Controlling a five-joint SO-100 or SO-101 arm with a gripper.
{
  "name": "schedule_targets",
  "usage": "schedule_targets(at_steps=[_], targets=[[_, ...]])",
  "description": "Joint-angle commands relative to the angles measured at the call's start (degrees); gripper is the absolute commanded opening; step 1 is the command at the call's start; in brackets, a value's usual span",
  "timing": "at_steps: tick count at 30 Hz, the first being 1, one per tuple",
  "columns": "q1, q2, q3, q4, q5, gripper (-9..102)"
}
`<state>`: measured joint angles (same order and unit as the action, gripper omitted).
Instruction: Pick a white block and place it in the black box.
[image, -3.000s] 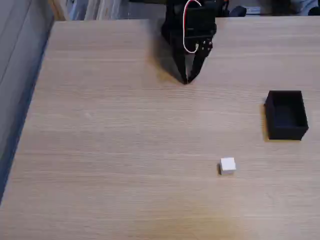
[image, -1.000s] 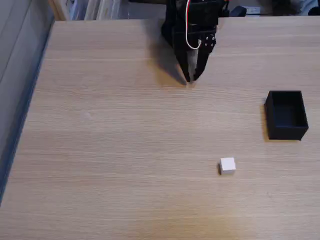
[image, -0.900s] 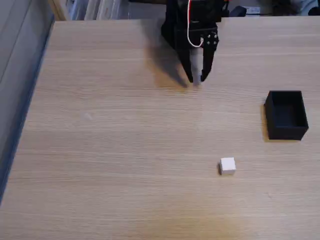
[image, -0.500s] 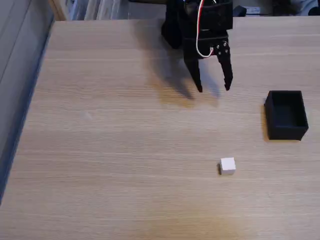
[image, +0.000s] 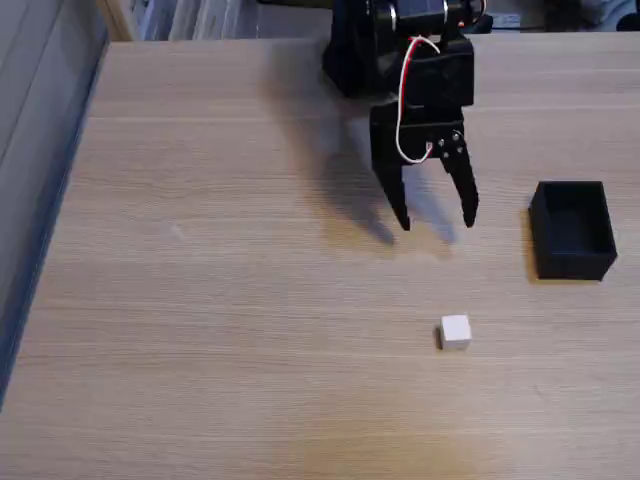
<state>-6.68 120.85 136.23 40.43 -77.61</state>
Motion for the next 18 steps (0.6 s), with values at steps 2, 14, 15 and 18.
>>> schedule_targets(at_steps=[2, 14, 15, 18], targets=[[-0.8, -5.0, -6.1, -1.7, 1.5, 32], [-1.7, -19.6, -17.3, -5.3, 2.7, 32], [-1.7, -20.7, -18.3, -5.4, 2.8, 31], [-1.7, -23.6, -20.4, -6.1, 2.5, 31]])
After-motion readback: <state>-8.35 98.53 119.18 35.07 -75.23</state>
